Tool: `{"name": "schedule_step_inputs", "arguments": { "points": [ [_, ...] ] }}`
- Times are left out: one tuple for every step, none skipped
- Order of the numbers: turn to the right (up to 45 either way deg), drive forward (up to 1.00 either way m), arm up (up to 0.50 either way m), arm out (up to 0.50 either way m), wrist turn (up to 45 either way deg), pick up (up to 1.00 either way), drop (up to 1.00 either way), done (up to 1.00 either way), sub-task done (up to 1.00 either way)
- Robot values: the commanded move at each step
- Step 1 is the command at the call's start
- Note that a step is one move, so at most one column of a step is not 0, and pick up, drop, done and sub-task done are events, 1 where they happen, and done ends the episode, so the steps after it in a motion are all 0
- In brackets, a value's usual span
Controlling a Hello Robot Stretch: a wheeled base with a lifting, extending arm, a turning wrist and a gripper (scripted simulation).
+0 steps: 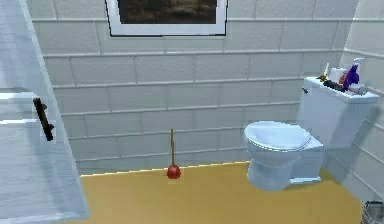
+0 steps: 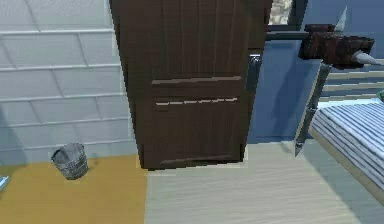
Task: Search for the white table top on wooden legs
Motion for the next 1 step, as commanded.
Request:
{"name": "schedule_step_inputs", "arguments": {
  "points": [
    [-3.0, 0.00, 0.00, 0.00, 0.0, 0.00, 0.00, 0.00, 0.00]
  ]
}}
